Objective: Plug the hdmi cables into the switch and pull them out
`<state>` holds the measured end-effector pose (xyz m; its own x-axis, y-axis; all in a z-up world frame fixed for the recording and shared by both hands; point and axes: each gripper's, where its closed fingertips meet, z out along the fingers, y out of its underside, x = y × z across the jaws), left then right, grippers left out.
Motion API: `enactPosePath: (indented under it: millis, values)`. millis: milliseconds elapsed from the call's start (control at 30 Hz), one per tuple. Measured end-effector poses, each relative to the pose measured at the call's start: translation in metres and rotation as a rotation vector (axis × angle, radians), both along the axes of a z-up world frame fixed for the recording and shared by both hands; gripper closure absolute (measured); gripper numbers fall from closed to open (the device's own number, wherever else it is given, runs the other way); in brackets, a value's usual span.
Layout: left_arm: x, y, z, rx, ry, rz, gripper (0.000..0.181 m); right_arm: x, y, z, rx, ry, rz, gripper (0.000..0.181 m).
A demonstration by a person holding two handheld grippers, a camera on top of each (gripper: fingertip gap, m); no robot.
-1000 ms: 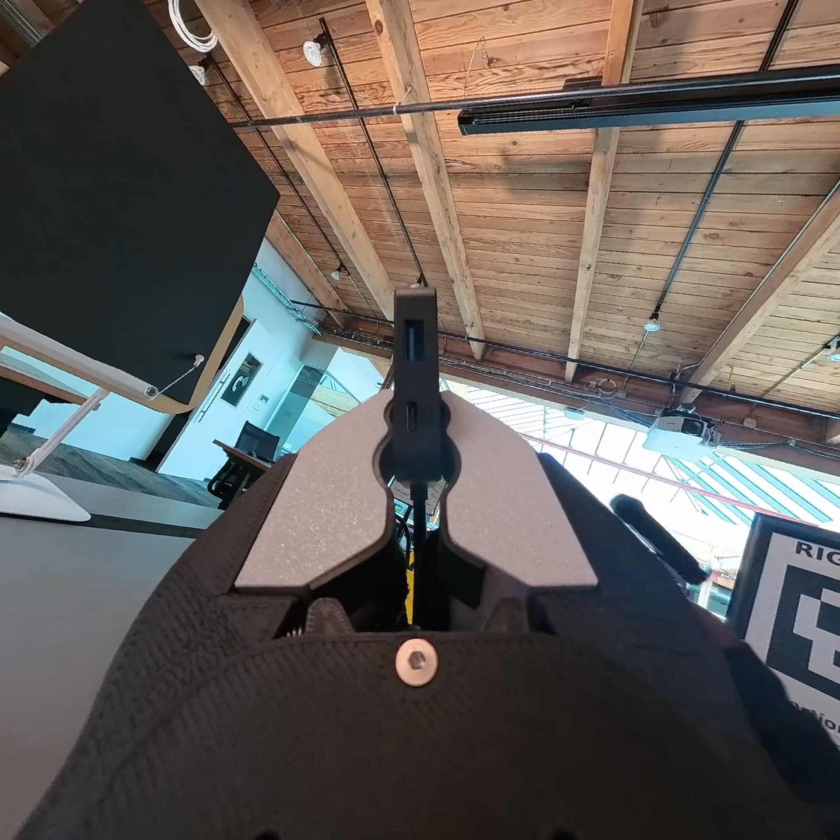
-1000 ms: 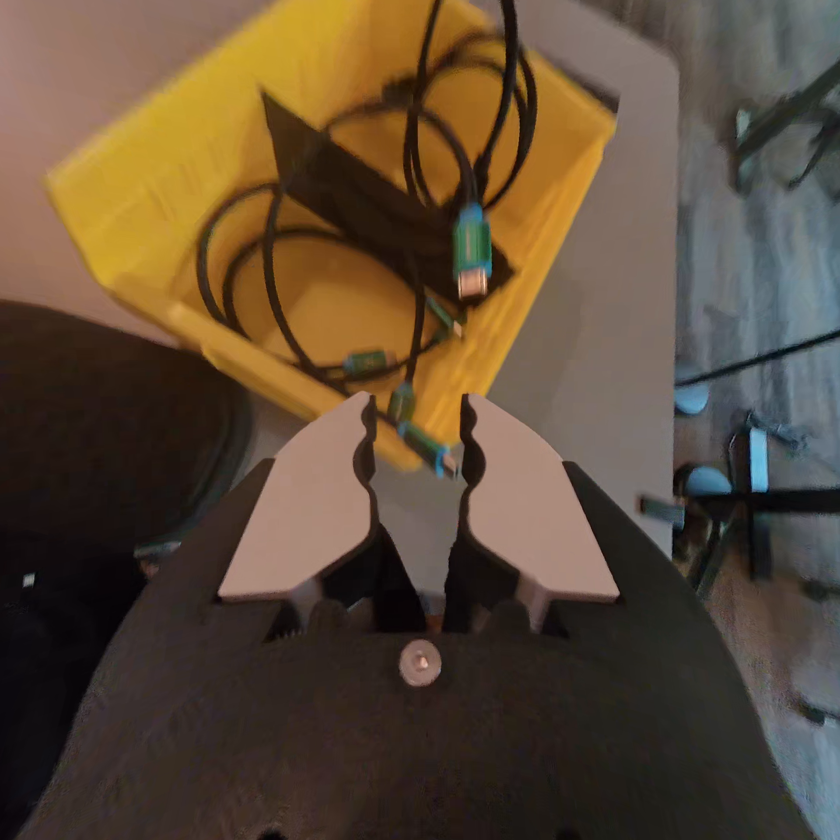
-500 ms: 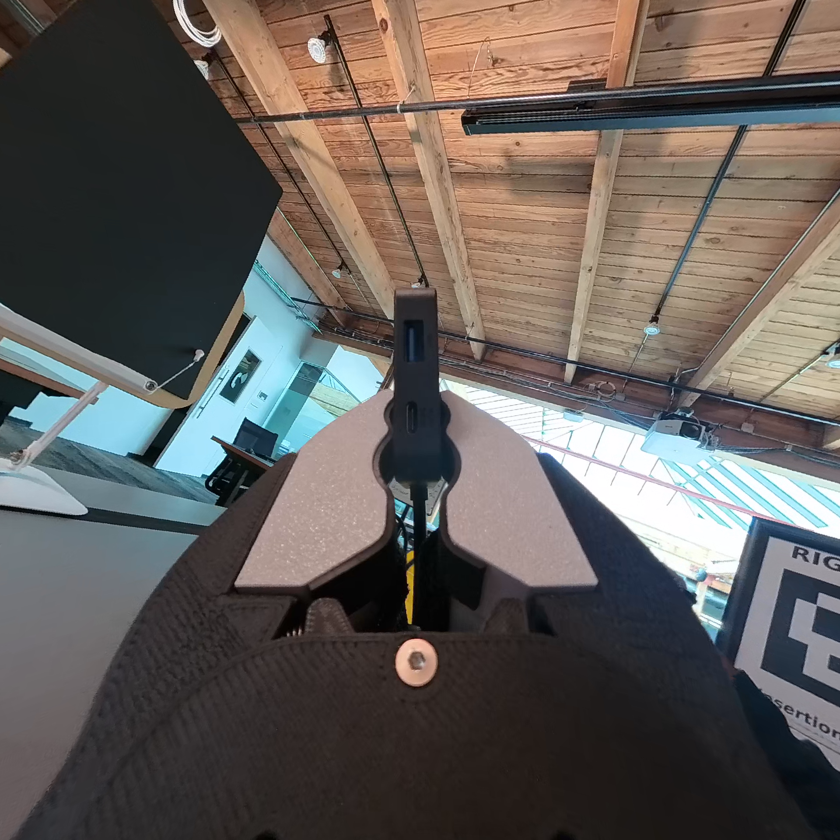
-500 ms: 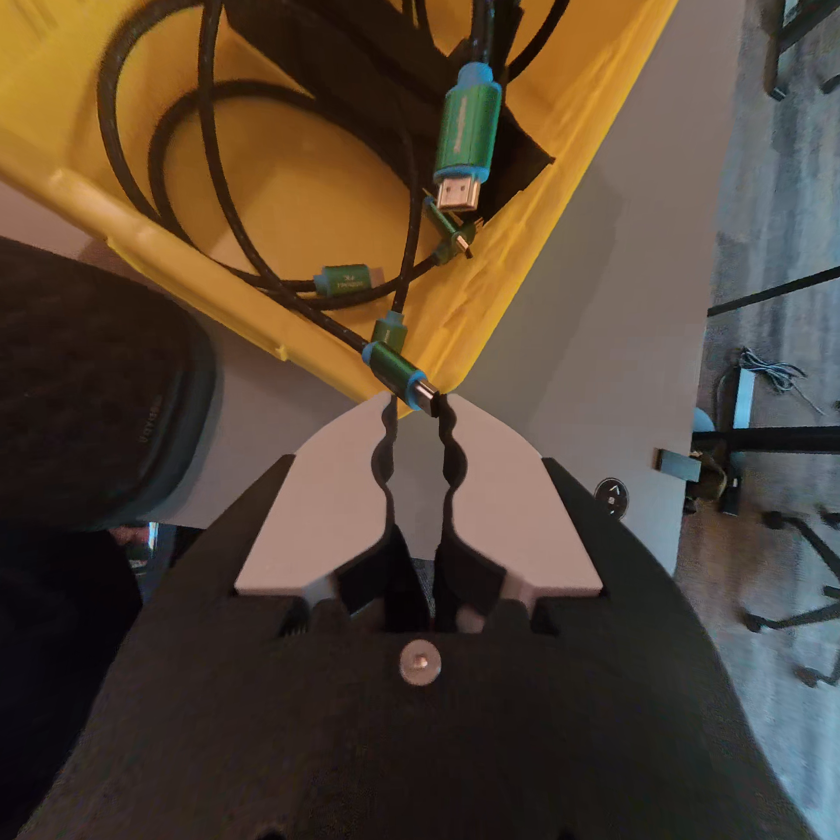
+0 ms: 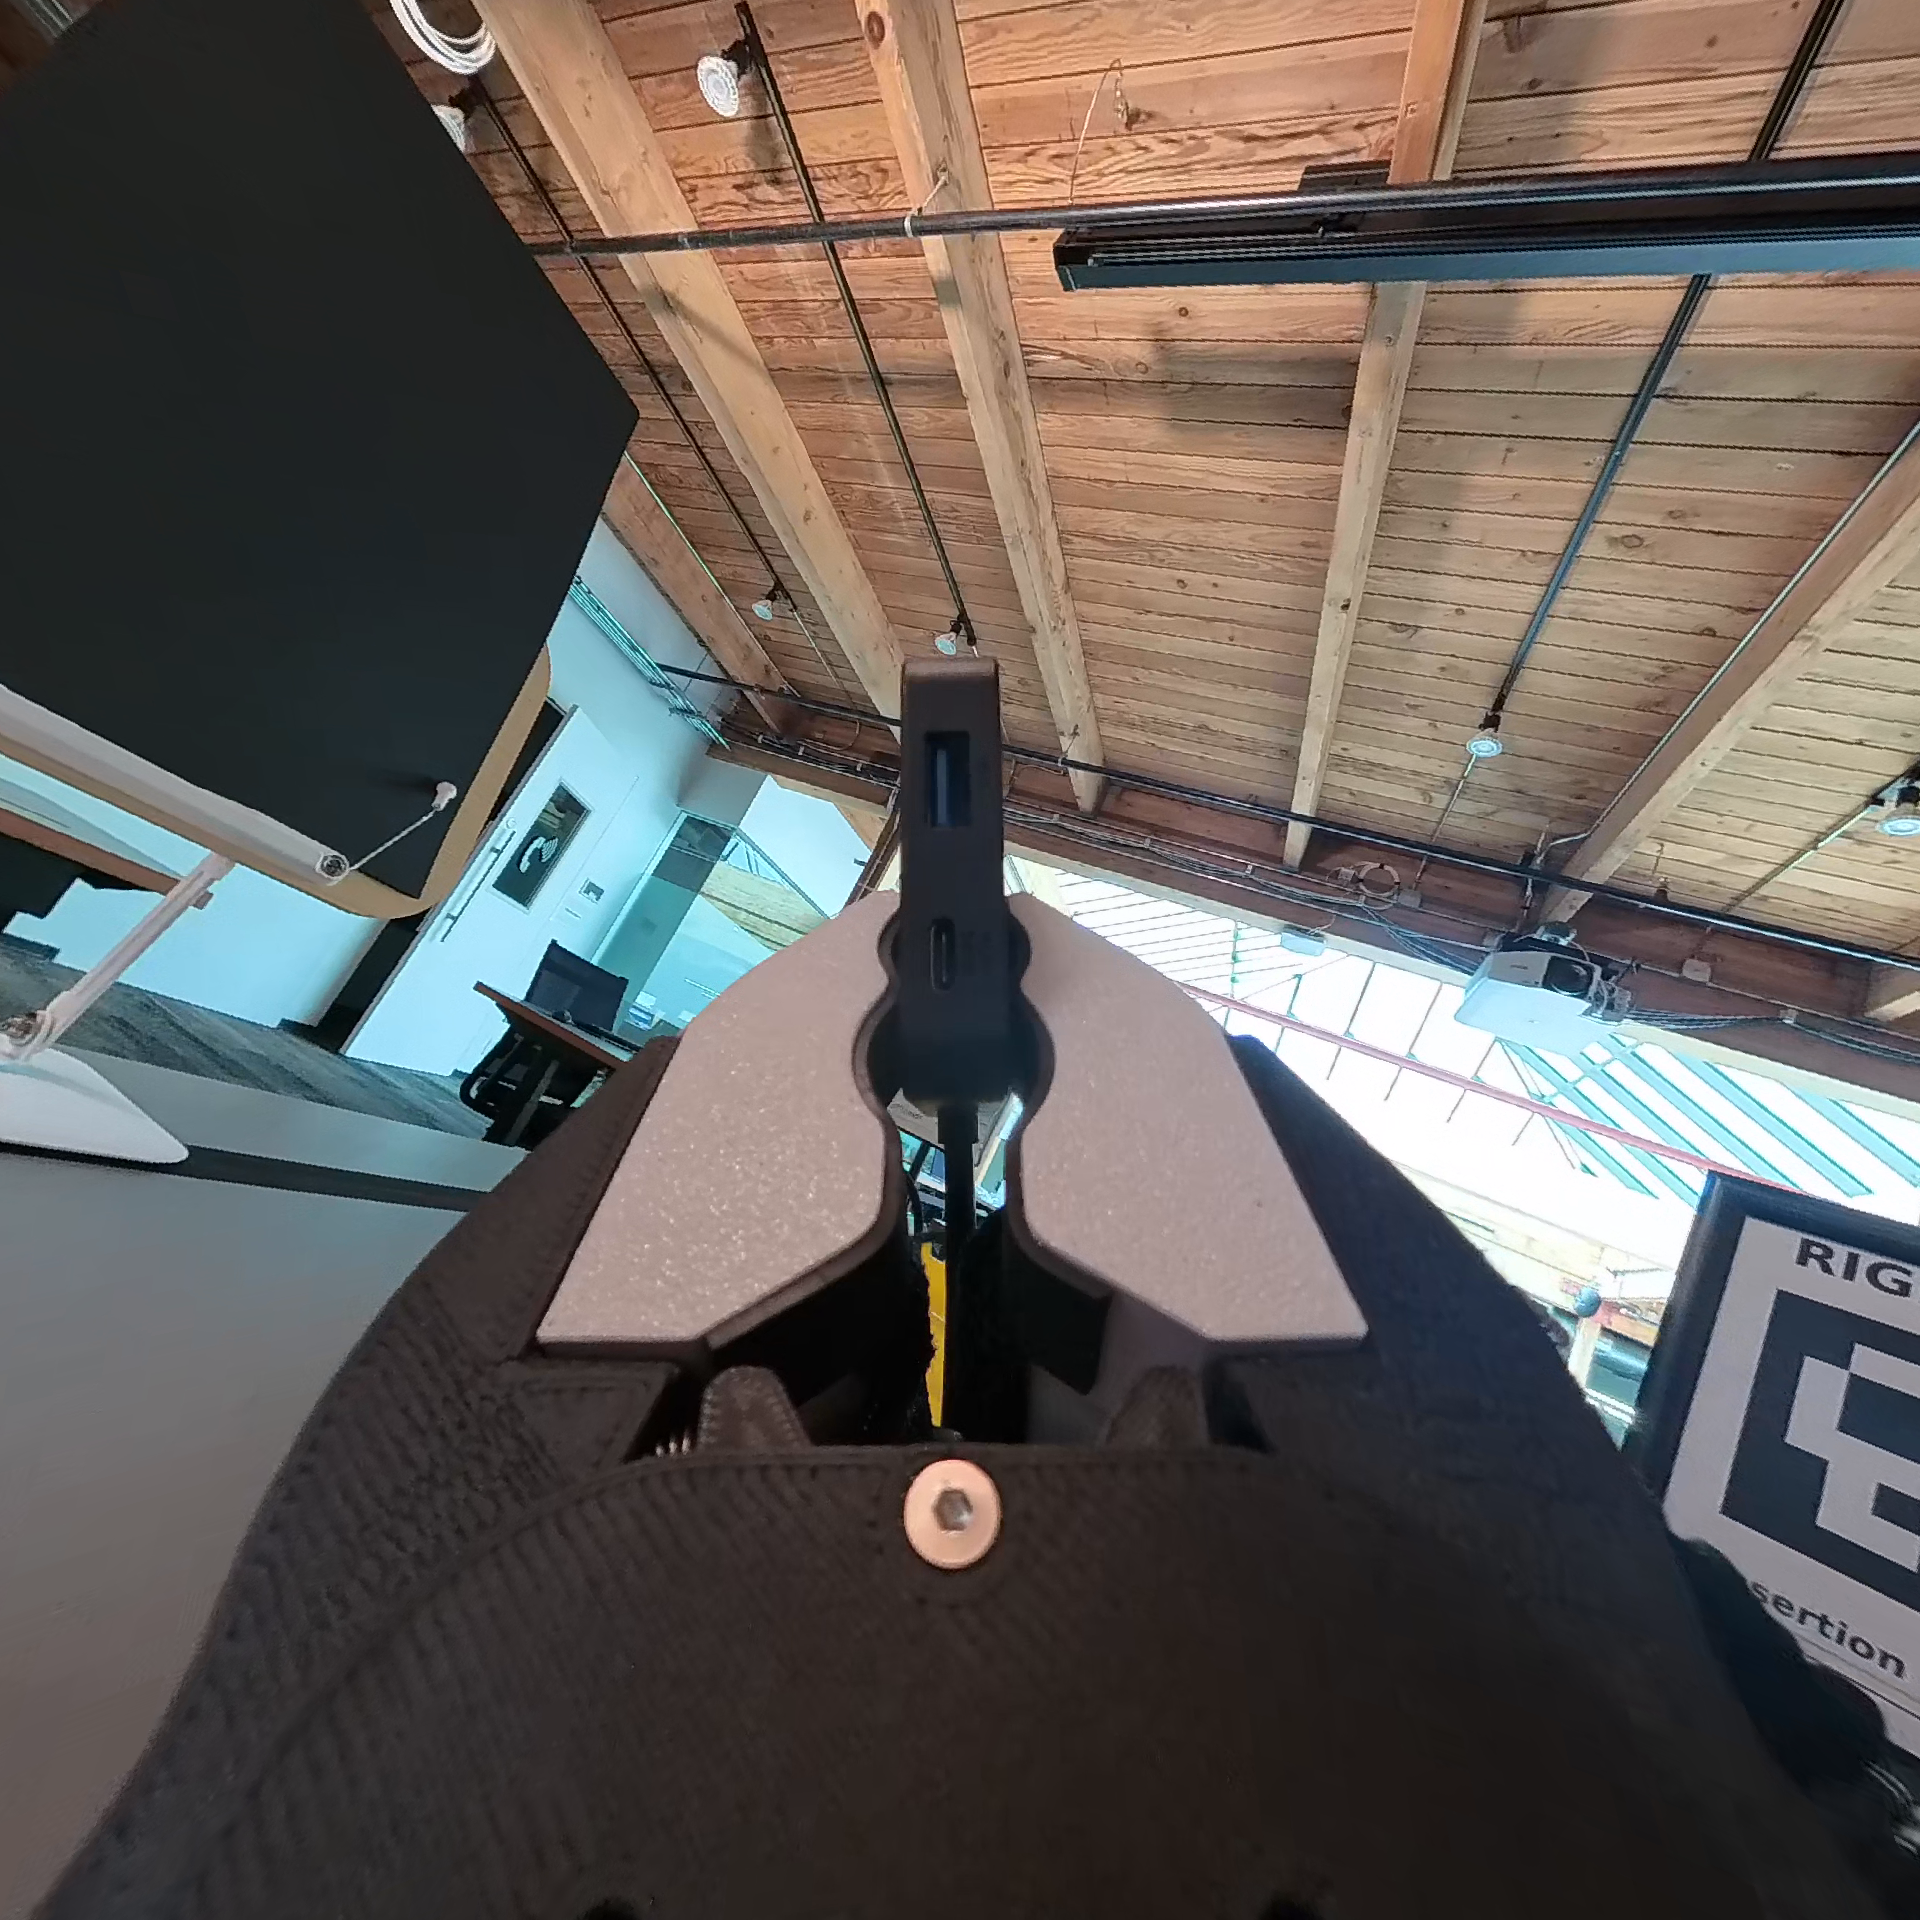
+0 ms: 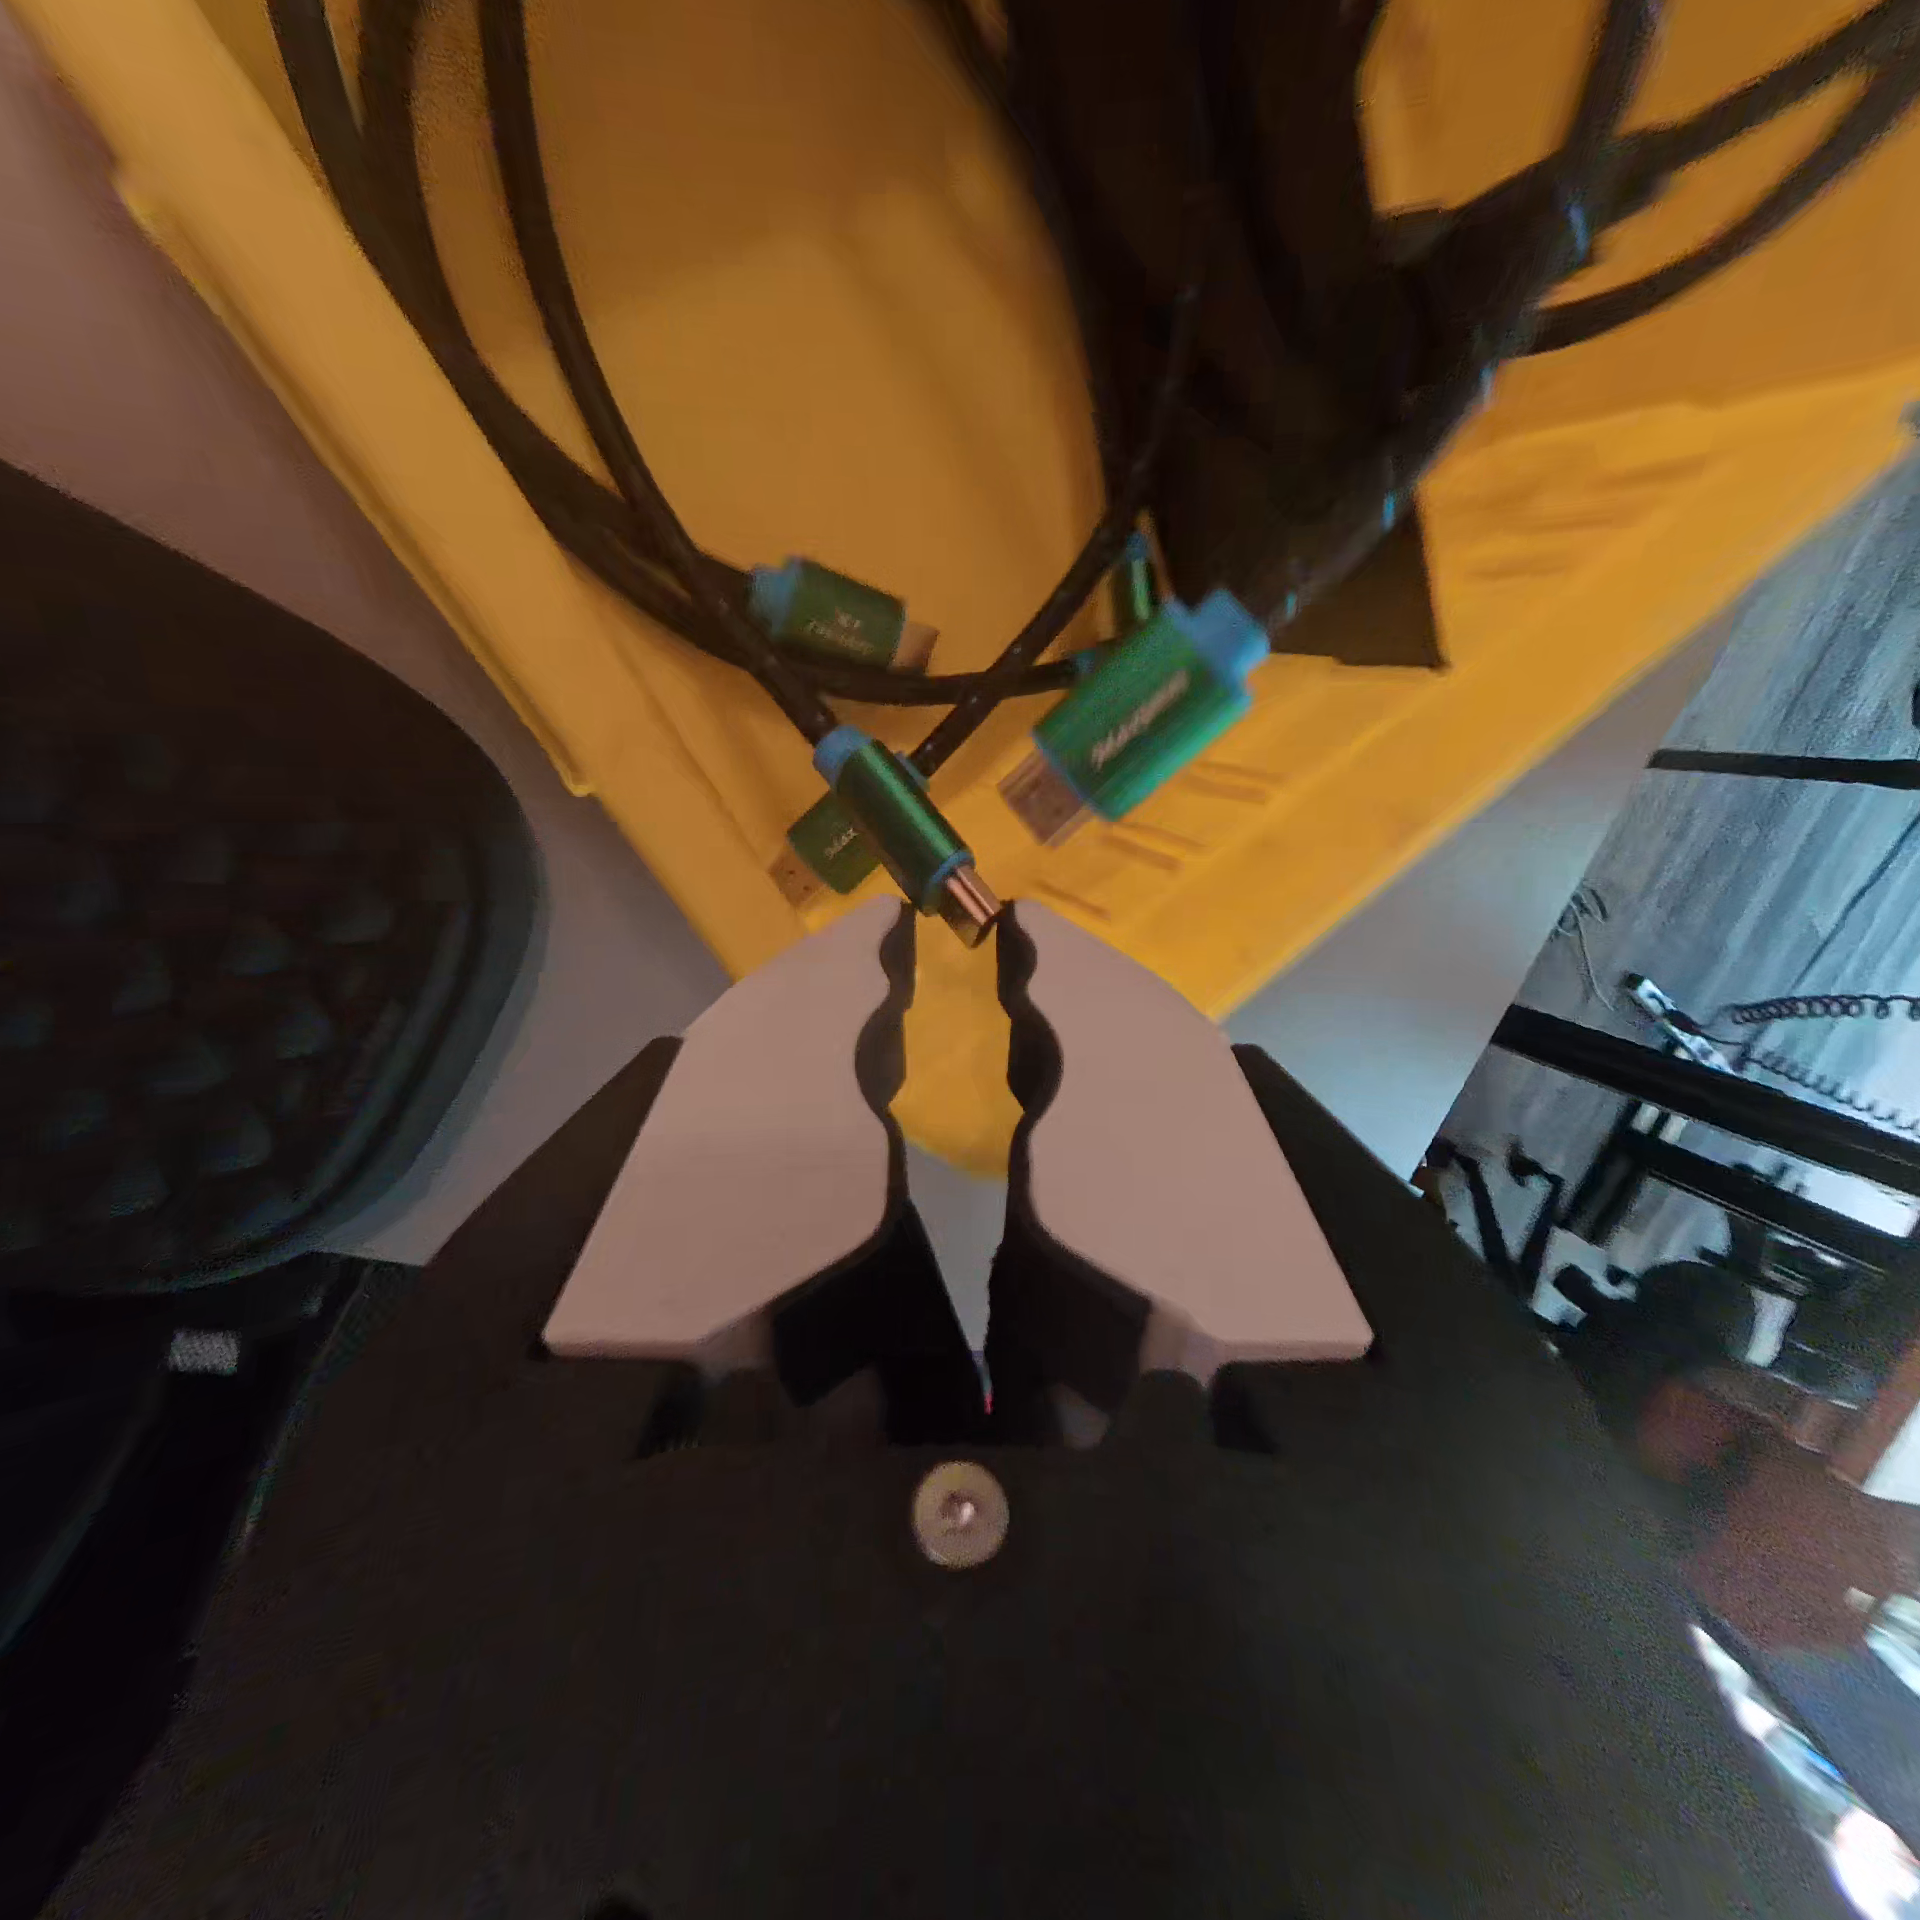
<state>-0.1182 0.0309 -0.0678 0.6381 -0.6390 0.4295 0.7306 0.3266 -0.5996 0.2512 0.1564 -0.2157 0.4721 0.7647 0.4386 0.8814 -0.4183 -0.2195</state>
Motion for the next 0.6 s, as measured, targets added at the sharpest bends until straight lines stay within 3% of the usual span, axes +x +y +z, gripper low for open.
enactPosePath:
  millis: [33, 133, 300, 400, 600]
  values:
    - [0.000, 0.000, 0.000, 0.000, 0.000, 0.000, 0.168, 0.001, 0.002, -0.010, -0.025, -0.061, 0.007, 0.166]
    - [0.000, 0.000, 0.000, 0.000, 0.004, -0.001, 0.168, -0.004, 0.004, -0.006, -0.023, -0.085, 0.006, 0.159]
    - [0.001, 0.000, 0.000, 0.000, -0.001, -0.014, 0.168, -0.027, 0.008, 0.049, 0.133, 0.240, 0.003, 0.152]
    - [0.002, 0.000, 0.000, 0.000, 0.003, -0.010, 0.168, -0.041, 0.020, 0.078, 0.254, 0.334, 0.032, 0.153]
    - [0.003, 0.000, 0.000, 0.001, 0.013, -0.009, 0.168, -0.071, 0.070, 0.081, 0.227, 0.224, 0.125, 0.155]
